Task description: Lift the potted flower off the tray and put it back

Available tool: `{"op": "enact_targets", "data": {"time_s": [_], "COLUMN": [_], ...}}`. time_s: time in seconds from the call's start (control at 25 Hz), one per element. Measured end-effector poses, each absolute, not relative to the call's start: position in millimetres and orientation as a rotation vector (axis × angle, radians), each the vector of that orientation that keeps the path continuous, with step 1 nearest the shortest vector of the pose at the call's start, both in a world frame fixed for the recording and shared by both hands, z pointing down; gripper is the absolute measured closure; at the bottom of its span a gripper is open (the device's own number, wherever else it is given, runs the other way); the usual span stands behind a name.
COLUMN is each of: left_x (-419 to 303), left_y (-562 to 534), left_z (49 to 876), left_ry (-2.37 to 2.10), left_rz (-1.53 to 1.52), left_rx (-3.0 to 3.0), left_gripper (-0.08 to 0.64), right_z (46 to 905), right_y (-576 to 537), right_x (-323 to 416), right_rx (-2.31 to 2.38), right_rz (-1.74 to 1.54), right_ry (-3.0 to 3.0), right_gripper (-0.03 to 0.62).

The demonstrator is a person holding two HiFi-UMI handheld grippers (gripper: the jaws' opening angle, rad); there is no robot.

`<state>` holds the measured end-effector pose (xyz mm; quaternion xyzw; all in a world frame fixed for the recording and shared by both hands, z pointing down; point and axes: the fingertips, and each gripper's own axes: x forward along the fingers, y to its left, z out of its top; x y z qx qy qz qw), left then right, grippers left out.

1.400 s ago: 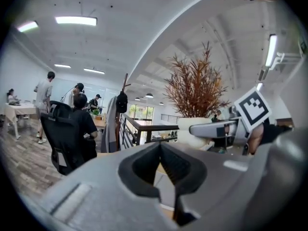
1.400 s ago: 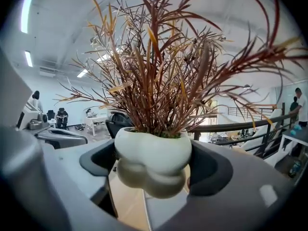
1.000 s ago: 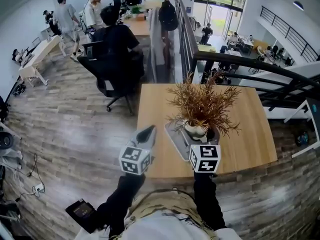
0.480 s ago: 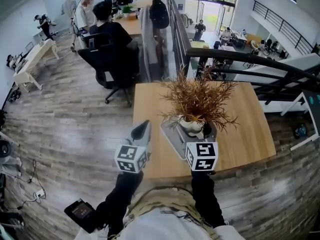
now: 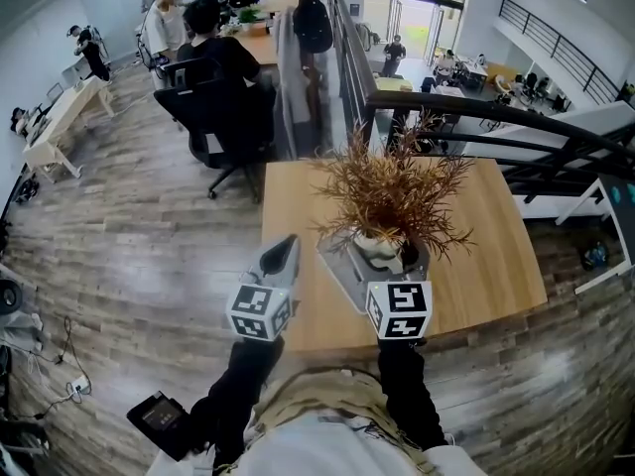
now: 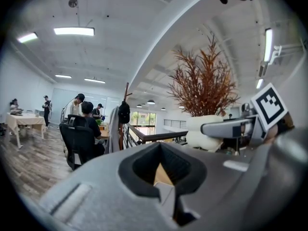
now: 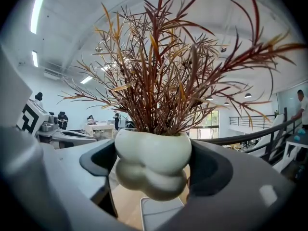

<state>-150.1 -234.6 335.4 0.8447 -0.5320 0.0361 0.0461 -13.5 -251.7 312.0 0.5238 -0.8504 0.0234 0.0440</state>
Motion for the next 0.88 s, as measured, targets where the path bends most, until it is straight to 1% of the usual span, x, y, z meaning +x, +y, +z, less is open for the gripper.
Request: {"op": "enact_targets", "data": {"time_s": [0.44,0.88], "left_x": [-151.4,-139.5], "left_y": [-236.2,-233.8], "left_z": [333.3,338.5], "left_ry": [-1.659,-1.603], "left_rz": [0.144,0.135], "left_rx": [2.588,2.613], "left_gripper": [0.561,0.558], "right_z": [305.3,302.1], "right_y": [-252.3,-248.5], "right_x": [-13.2,-9.8], "right_rx": [1.608,1.61], "right_rz": [0.055,0.024], "right_ry": [-2.612,-2.629], "right_gripper": [0.127,0.126]}}
